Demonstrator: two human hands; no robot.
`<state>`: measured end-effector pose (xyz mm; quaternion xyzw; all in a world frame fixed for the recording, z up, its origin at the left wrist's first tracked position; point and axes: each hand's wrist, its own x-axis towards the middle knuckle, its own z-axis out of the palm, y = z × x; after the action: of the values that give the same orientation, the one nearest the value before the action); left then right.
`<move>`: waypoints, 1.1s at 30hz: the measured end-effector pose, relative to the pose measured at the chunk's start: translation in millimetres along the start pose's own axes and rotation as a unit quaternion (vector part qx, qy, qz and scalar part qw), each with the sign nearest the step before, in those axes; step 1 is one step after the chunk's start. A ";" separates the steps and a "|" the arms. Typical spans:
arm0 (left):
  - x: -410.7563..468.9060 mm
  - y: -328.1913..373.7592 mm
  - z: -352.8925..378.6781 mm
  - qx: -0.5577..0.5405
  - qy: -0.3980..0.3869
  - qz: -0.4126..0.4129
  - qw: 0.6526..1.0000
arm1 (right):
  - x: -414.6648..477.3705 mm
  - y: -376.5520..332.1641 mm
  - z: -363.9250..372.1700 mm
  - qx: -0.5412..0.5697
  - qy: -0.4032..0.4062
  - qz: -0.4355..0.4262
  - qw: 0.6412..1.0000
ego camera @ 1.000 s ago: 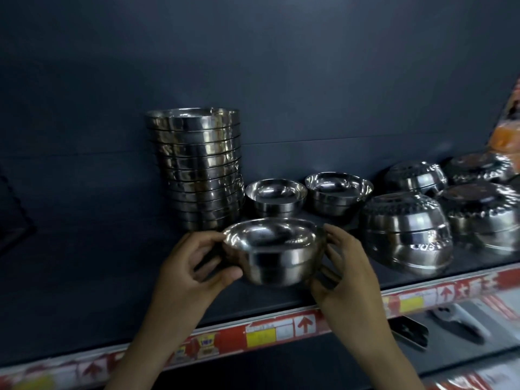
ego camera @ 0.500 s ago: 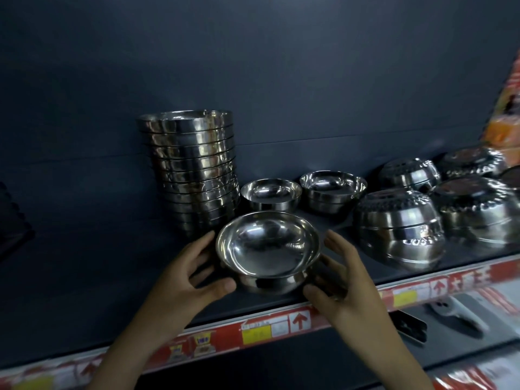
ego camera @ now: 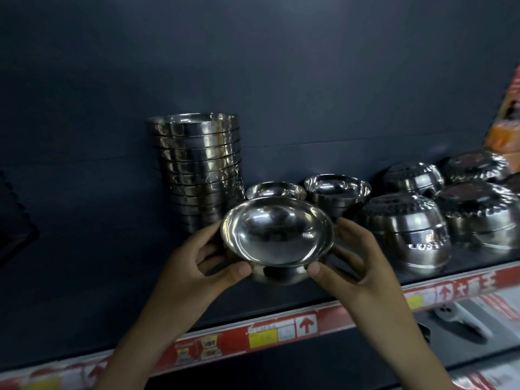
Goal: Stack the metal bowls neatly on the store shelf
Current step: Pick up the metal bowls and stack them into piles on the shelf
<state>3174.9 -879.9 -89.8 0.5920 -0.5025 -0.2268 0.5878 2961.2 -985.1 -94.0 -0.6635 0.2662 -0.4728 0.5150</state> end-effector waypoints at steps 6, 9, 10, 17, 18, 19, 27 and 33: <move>12.4 58.5 -20.7 0.012 0.053 0.115 0.992 | 24.8 -54.3 15.4 0.069 0.015 -0.115 0.991; 29.7 82.4 -36.6 0.008 0.080 0.187 0.979 | 44.5 -81.3 30.7 0.076 0.015 -0.167 0.983; 36.7 88.9 -42.8 0.005 0.092 0.206 0.974 | 52.4 -88.7 37.2 0.076 0.015 -0.181 0.981; 93.5 110.0 -88.6 0.005 0.139 0.280 0.950 | 122.0 -108.3 98.0 0.078 0.007 -0.222 0.972; 99.7 111.0 -93.4 0.002 0.142 0.279 0.950 | 129.8 -108.8 105.8 0.069 0.000 -0.224 0.972; 106.2 109.7 -99.0 0.002 0.142 0.279 0.950 | 136.4 -108.9 112.4 0.054 -0.008 -0.226 0.973; 139.7 77.3 -124.0 0.026 0.139 0.213 0.967 | 174.0 -95.4 142.8 -0.034 -0.064 -0.152 0.986; 146.3 43.5 -129.4 0.045 0.164 0.083 0.982 | 182.8 -68.1 149.9 -0.048 -0.070 -0.106 0.991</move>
<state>3329.1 -936.8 24.2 0.6034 -0.4567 -0.0544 0.6514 3162.5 -1051.7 30.9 -0.7431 0.1805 -0.4640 0.4472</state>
